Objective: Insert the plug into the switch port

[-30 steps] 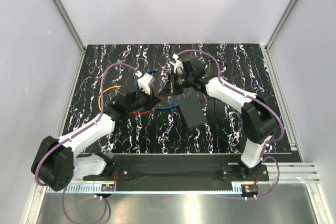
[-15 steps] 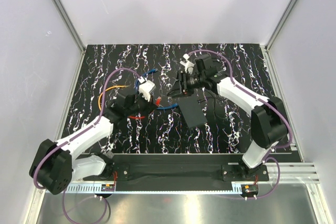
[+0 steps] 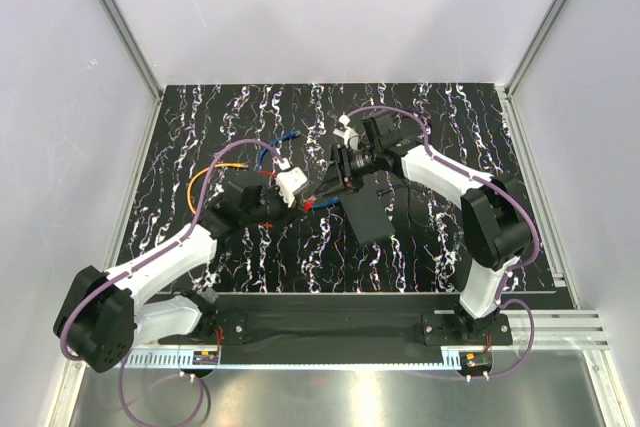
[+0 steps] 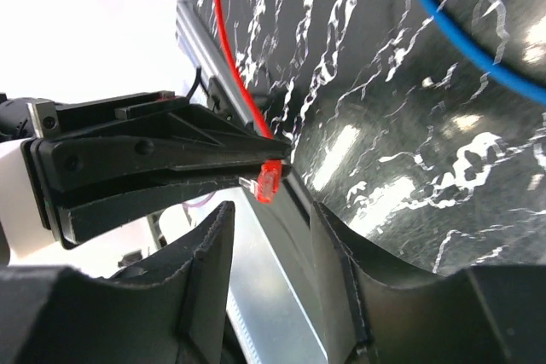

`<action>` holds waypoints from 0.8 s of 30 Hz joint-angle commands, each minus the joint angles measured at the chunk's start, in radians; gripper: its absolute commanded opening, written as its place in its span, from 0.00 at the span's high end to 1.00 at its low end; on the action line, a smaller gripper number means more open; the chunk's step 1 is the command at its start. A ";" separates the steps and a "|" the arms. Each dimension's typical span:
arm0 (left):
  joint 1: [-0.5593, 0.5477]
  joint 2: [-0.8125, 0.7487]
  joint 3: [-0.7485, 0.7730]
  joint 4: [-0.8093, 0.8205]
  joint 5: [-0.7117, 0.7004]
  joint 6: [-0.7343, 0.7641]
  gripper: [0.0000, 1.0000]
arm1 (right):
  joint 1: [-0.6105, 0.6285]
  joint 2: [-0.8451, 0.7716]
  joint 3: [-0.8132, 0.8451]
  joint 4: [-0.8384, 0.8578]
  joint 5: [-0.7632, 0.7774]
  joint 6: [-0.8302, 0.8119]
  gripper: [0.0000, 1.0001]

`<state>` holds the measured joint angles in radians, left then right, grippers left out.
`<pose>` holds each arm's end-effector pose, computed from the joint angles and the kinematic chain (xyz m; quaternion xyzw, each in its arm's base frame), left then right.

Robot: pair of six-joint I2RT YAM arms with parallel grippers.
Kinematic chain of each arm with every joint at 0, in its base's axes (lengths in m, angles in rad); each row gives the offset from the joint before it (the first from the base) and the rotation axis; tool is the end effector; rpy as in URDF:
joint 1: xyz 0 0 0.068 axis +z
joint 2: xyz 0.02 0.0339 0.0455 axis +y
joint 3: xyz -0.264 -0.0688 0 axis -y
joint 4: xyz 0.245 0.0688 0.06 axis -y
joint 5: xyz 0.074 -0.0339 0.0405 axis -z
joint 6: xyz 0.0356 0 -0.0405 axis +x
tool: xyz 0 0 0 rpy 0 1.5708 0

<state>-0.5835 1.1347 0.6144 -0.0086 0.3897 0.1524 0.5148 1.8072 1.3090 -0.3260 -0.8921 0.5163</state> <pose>0.1955 -0.1453 0.2291 0.3960 0.7593 -0.2685 0.4411 0.3268 0.2167 0.2351 -0.1567 0.8401 0.5117 0.0882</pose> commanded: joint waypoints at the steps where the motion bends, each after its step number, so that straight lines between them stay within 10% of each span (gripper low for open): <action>1: -0.015 -0.007 0.025 0.044 0.025 0.055 1.00 | 0.030 -0.002 0.044 0.004 -0.059 0.007 0.53; 24: -0.041 -0.001 0.027 0.047 0.031 0.078 1.00 | 0.074 0.046 0.079 -0.035 -0.031 -0.025 0.69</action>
<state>-0.6098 1.1347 0.6144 -0.0208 0.3901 0.2104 0.5705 1.8507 1.3472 -0.3717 -0.9283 0.5072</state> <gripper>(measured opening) 0.076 0.325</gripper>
